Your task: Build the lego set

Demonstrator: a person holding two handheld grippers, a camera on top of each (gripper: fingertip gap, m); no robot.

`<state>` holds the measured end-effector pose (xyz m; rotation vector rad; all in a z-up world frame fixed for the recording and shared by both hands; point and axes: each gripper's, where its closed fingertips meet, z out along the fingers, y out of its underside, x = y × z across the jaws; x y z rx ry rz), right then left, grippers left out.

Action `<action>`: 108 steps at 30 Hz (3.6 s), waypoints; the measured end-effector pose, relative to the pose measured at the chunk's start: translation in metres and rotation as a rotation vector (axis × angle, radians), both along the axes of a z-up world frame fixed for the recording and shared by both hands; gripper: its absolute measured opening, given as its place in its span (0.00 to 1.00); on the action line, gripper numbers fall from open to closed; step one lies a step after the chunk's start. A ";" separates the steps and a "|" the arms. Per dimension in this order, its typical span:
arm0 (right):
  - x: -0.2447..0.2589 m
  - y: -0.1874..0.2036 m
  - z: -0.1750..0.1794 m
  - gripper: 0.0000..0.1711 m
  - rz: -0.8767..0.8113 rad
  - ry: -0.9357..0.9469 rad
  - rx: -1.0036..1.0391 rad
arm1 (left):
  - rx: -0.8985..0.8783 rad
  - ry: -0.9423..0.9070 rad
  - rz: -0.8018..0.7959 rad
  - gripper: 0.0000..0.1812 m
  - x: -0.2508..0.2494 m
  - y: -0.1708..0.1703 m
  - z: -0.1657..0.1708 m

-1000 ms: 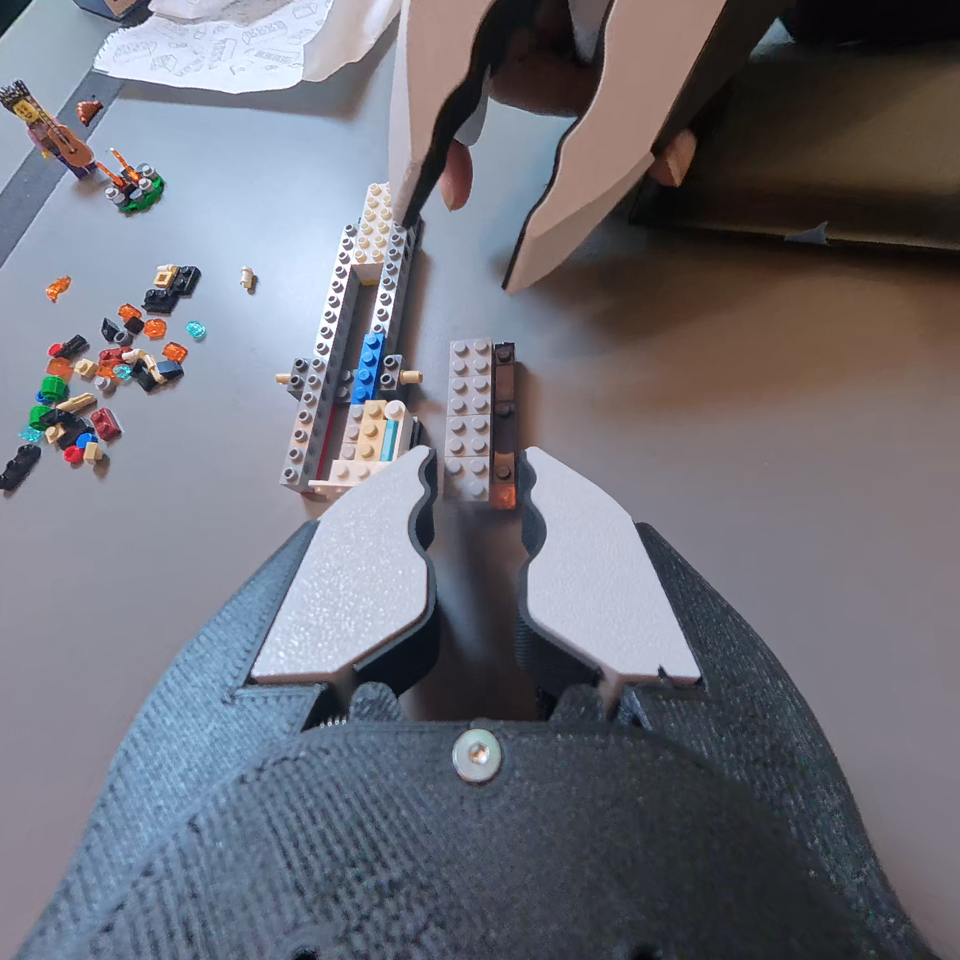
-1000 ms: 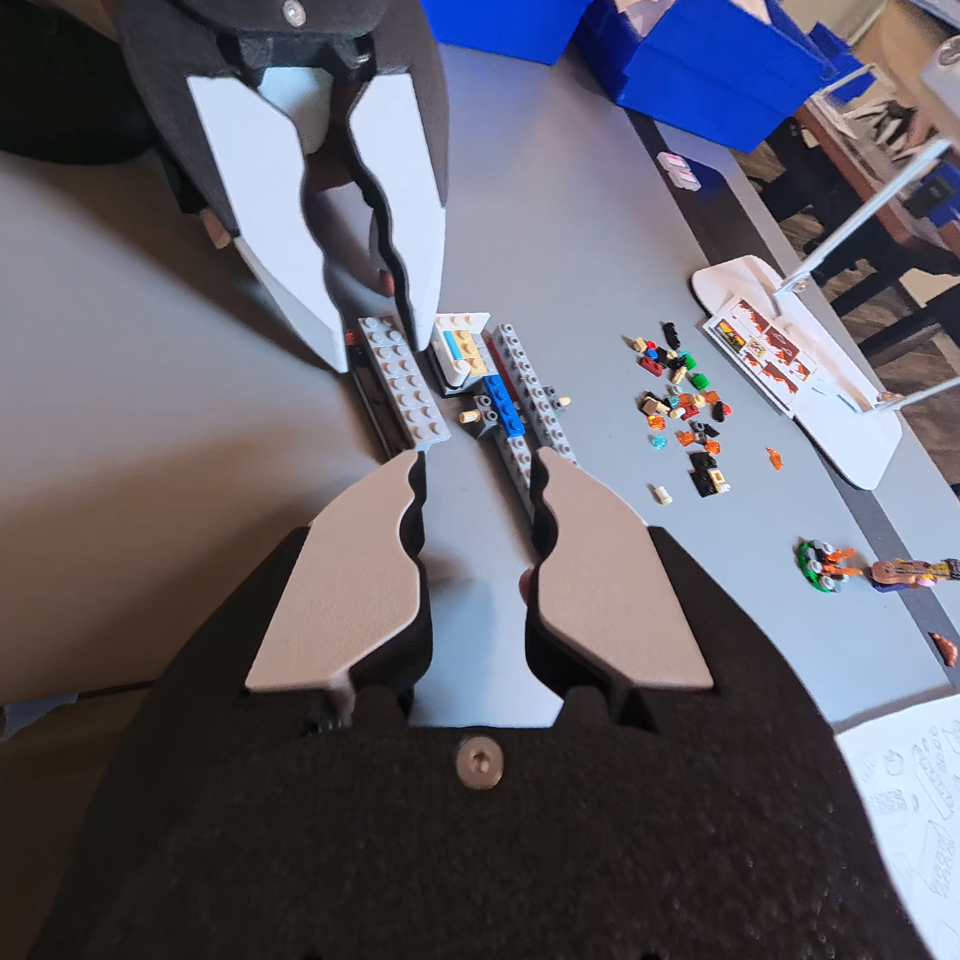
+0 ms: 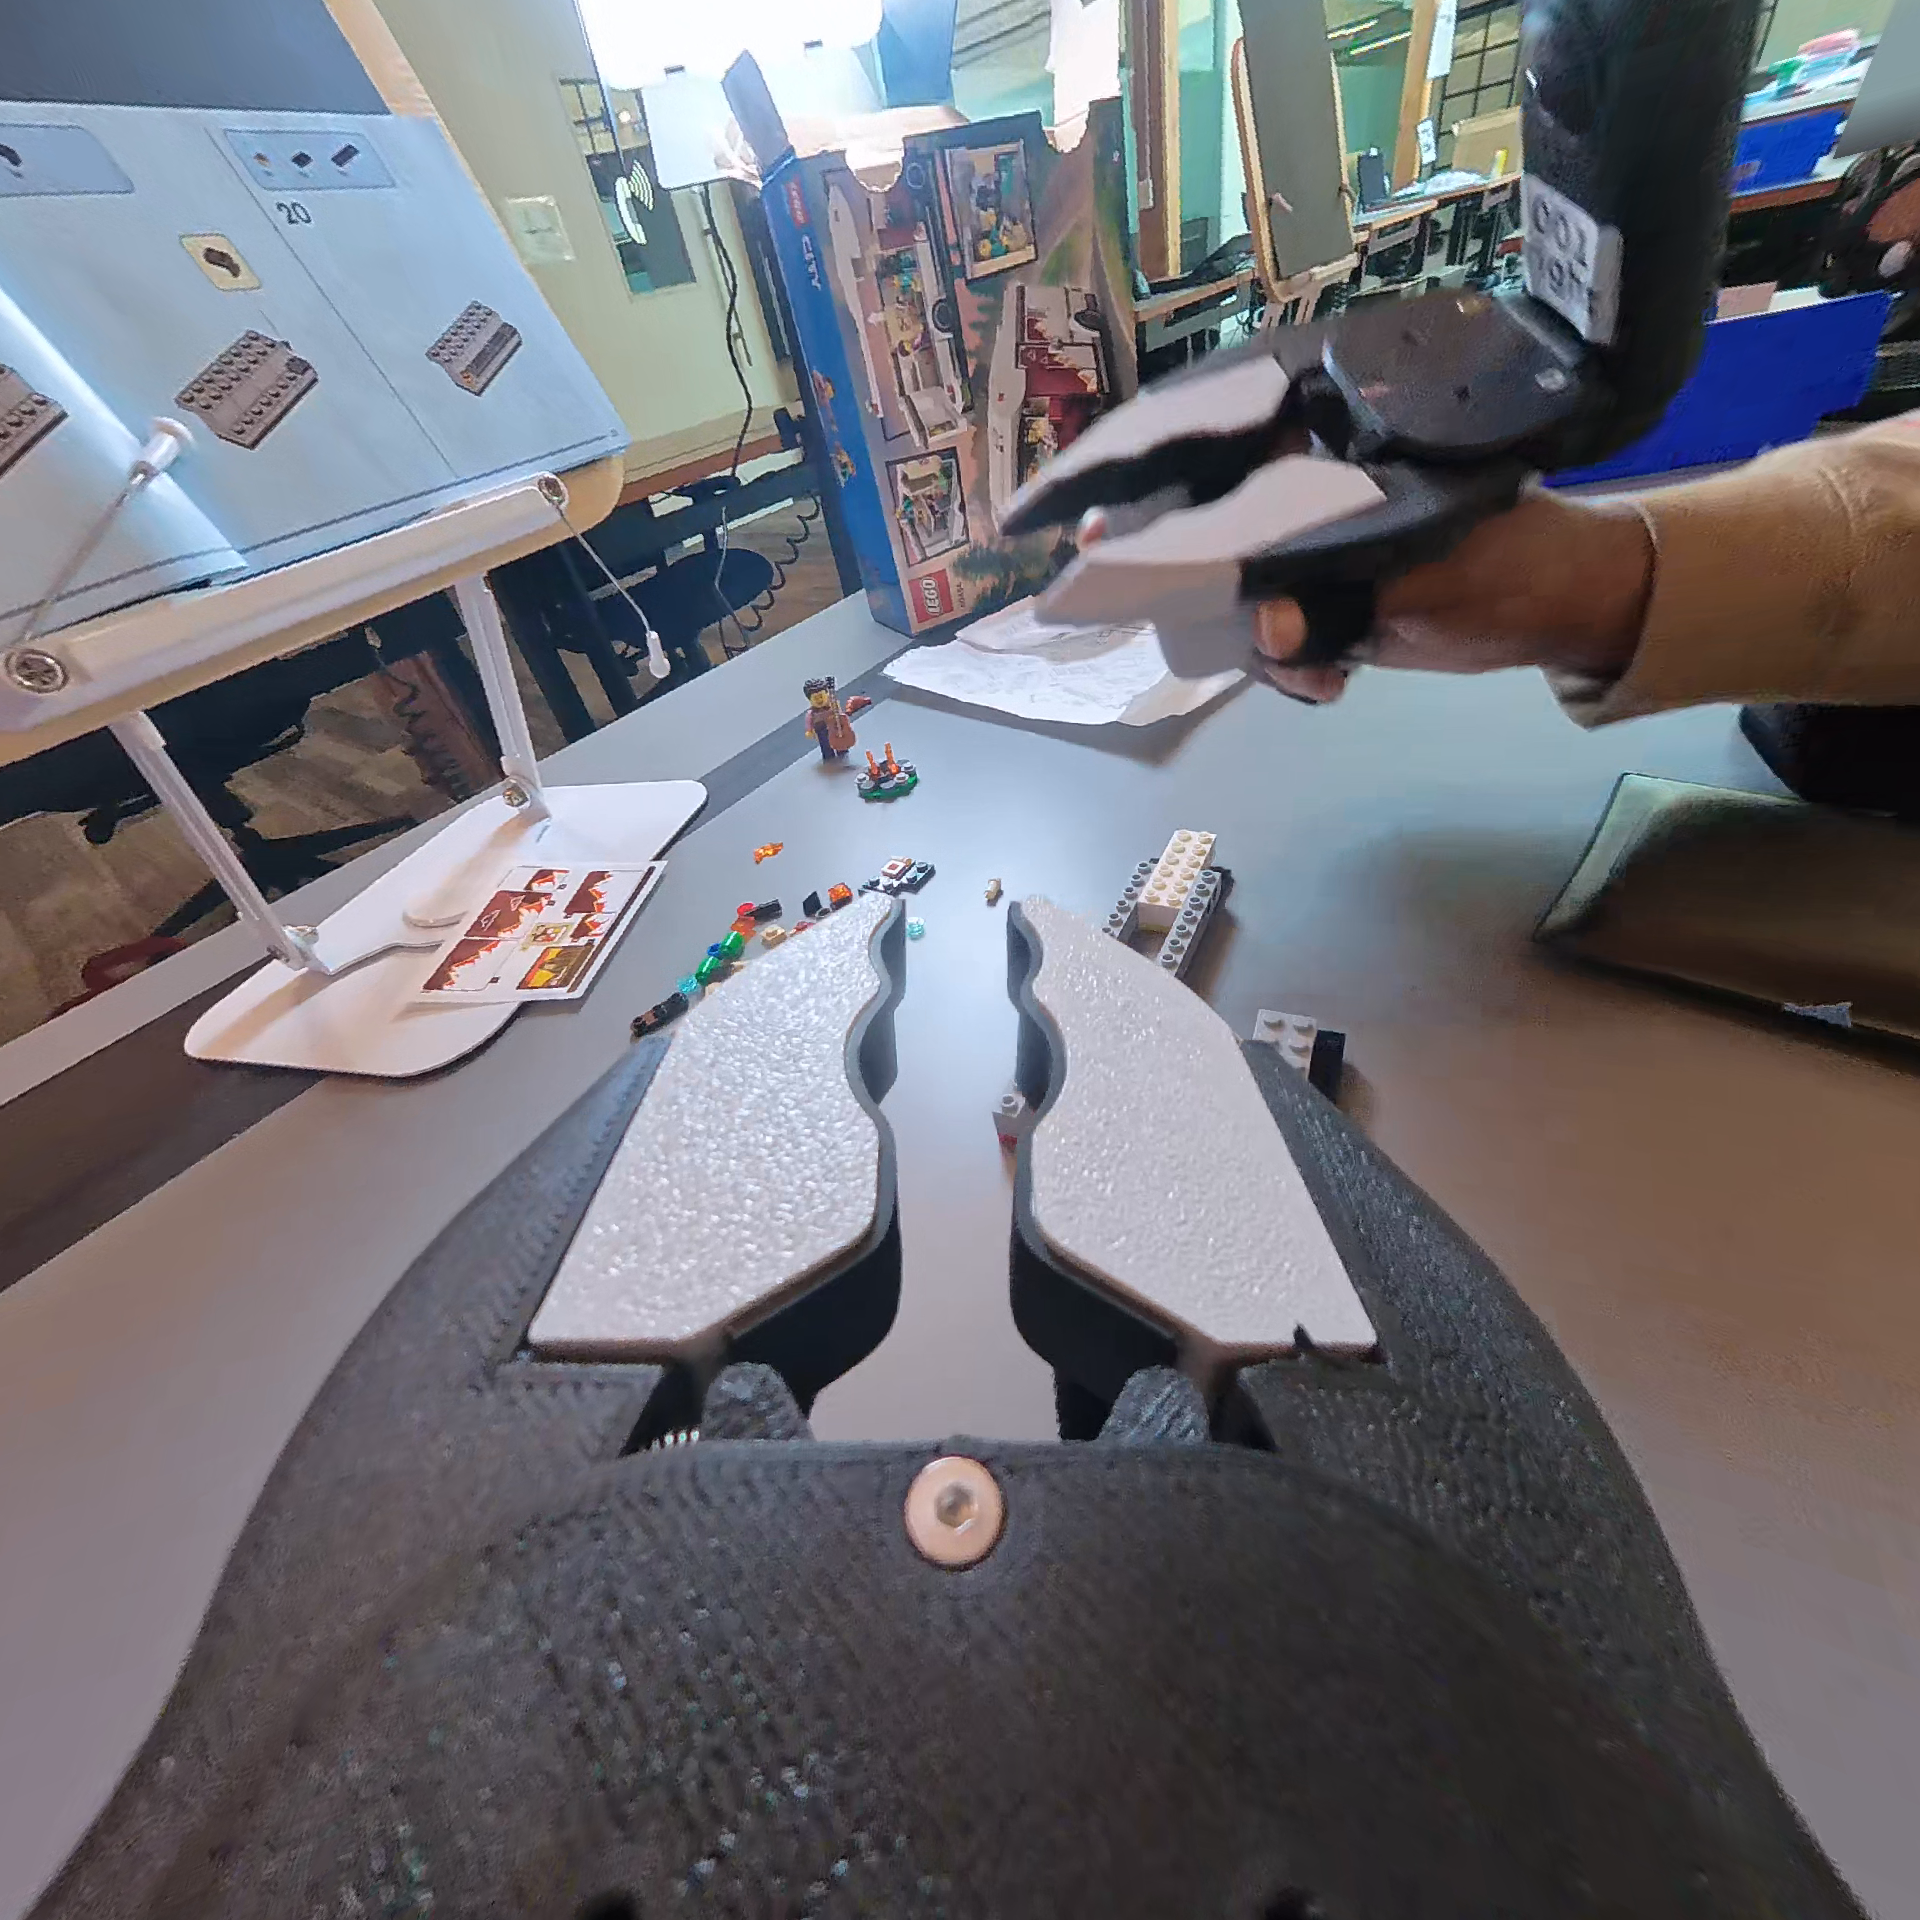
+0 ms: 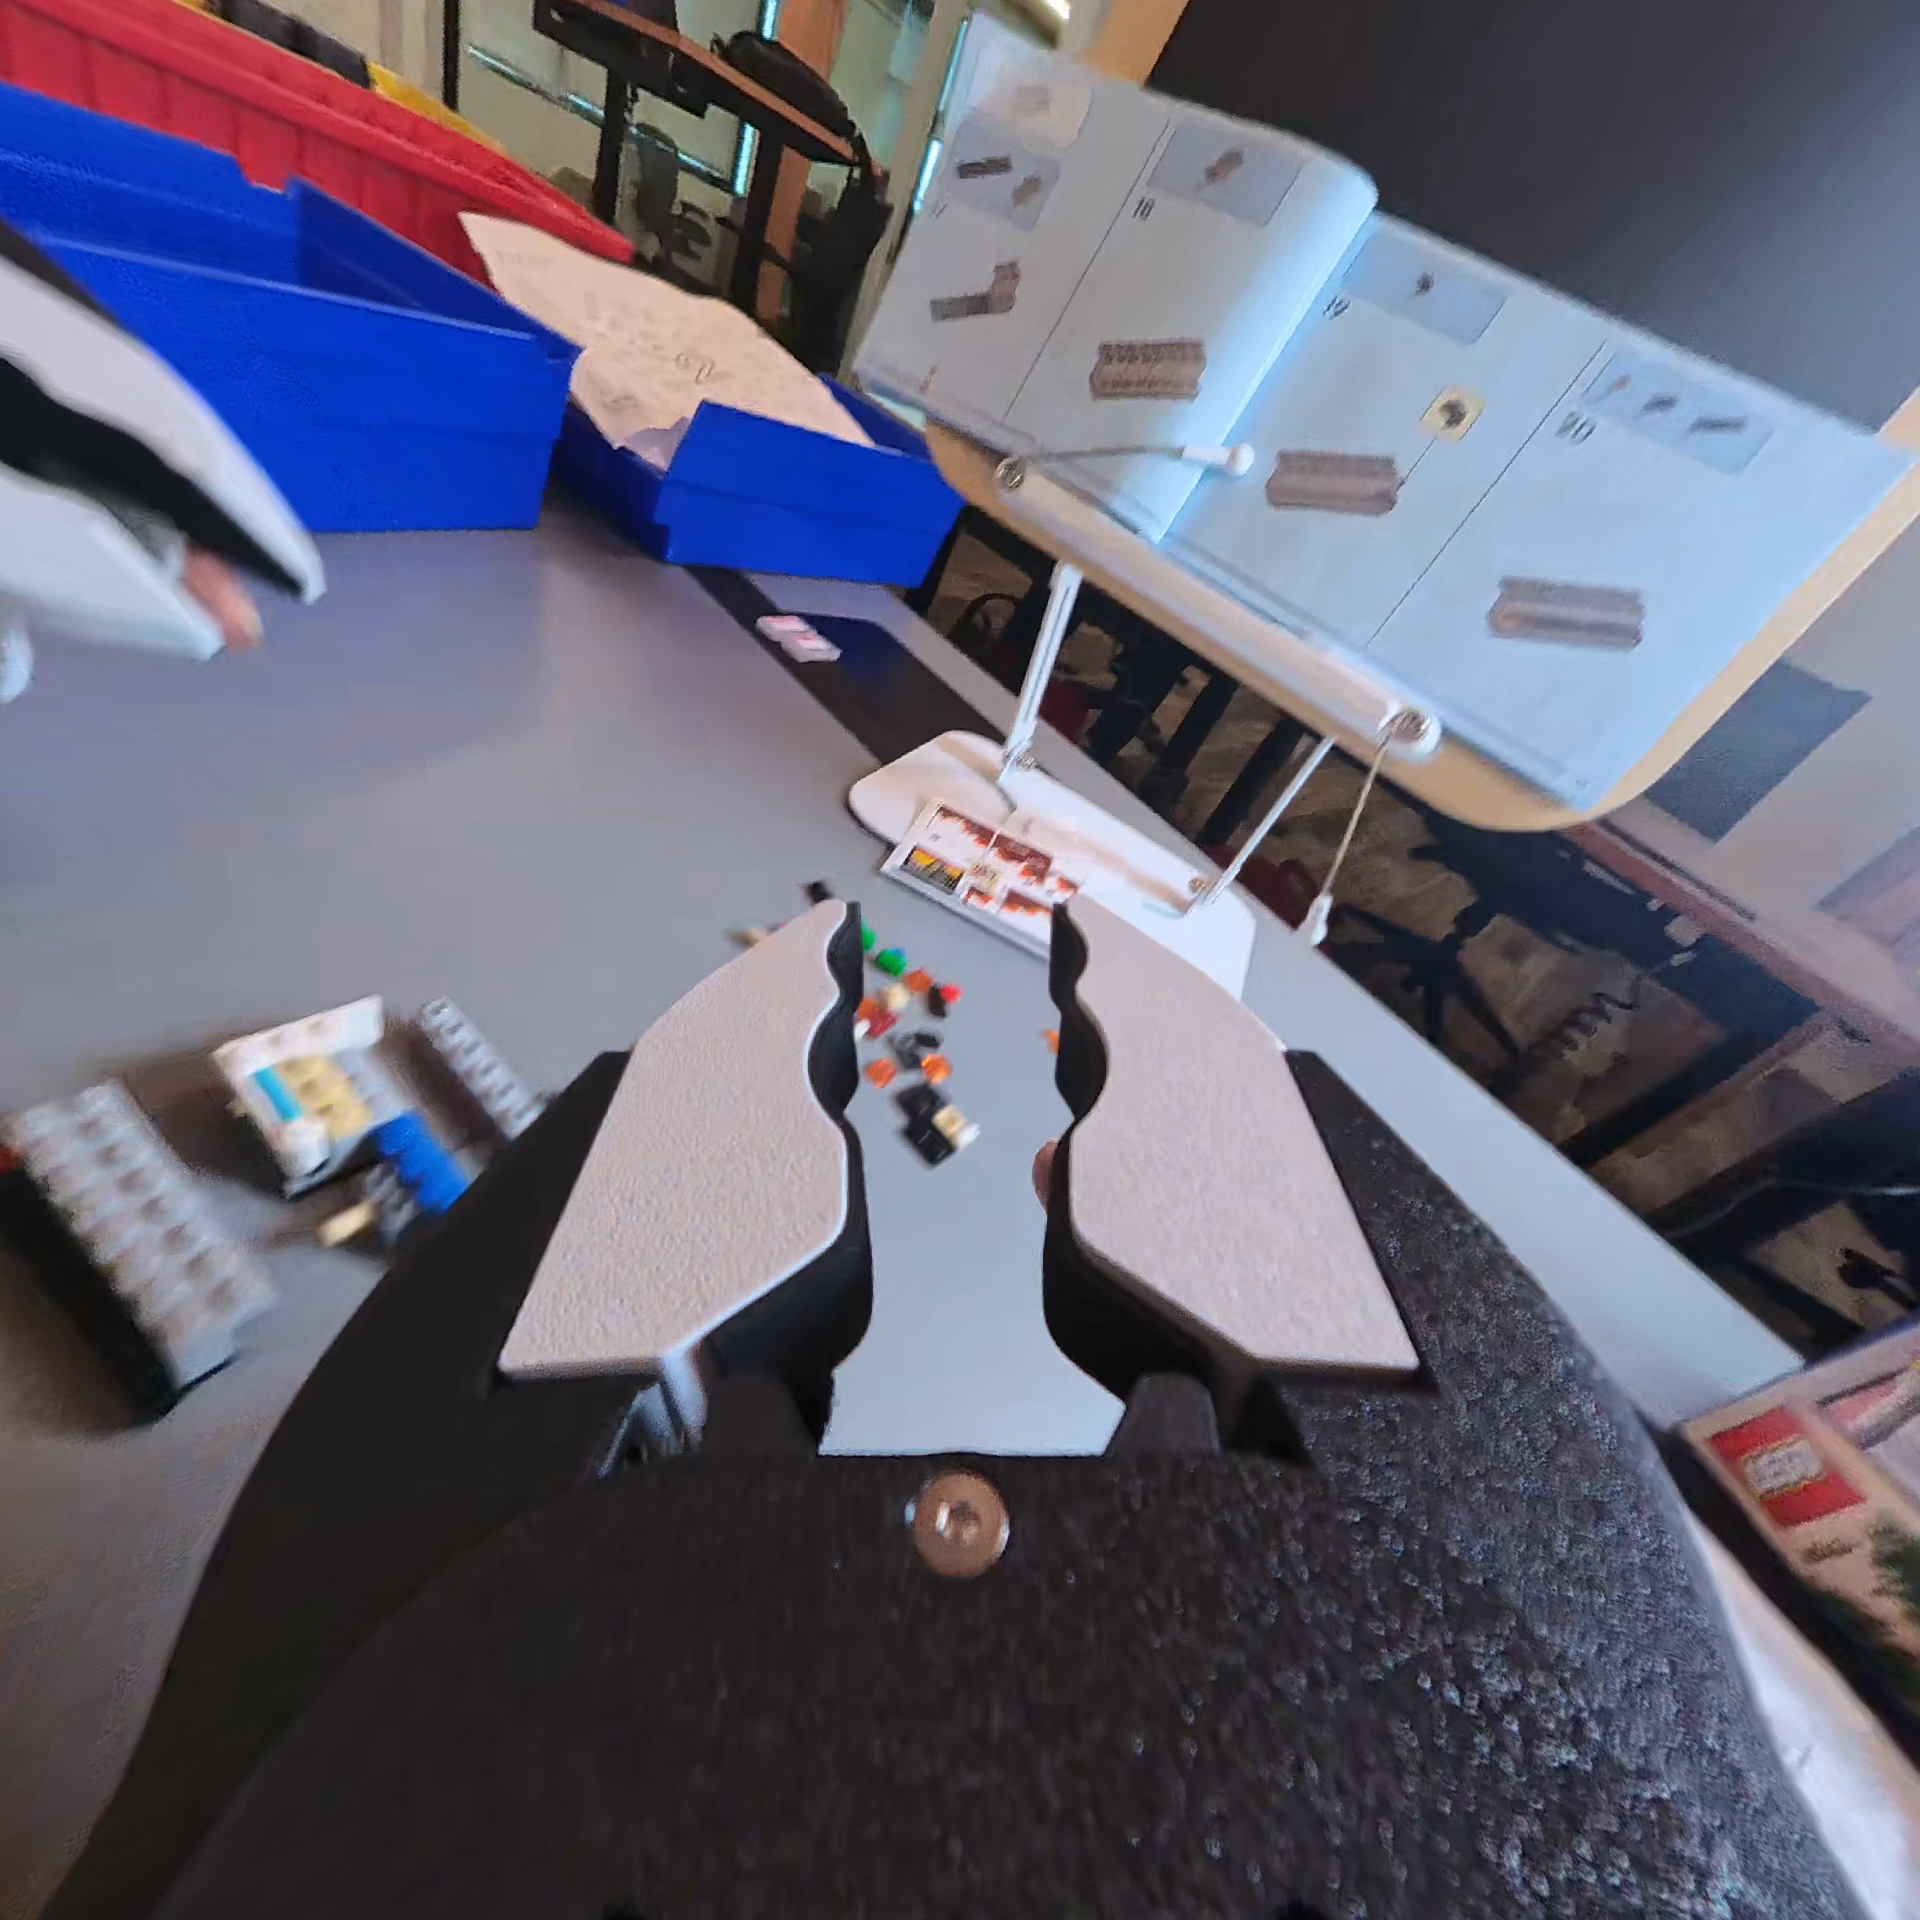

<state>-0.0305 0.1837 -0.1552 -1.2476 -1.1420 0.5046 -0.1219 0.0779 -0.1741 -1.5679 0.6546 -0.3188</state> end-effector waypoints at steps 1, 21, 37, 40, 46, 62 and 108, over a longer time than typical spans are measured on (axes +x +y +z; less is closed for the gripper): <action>-0.006 0.012 0.013 0.20 -0.012 0.005 0.013 | -0.004 0.004 0.002 0.10 0.000 0.000 -0.002; -0.084 0.257 0.112 0.48 -0.308 -0.115 0.144 | -0.055 0.089 0.012 0.03 -0.005 0.010 -0.031; -0.066 0.265 0.132 0.43 -0.340 0.011 0.148 | -0.102 0.005 -0.027 0.02 -0.004 0.009 -0.030; -0.071 0.271 0.119 0.43 -0.337 -0.049 0.127 | -0.108 0.015 -0.030 0.02 -0.003 0.009 -0.032; -0.077 0.262 0.113 0.29 -0.295 -0.066 0.128 | -0.116 0.019 -0.029 0.01 -0.003 0.009 -0.034; -0.071 0.208 0.105 0.08 -0.118 -0.141 -0.019 | 0.032 0.145 0.305 0.11 -0.059 0.137 0.071; -0.201 0.068 0.109 0.05 0.336 -0.263 -0.210 | -0.056 -0.538 0.462 0.01 -0.154 0.240 0.078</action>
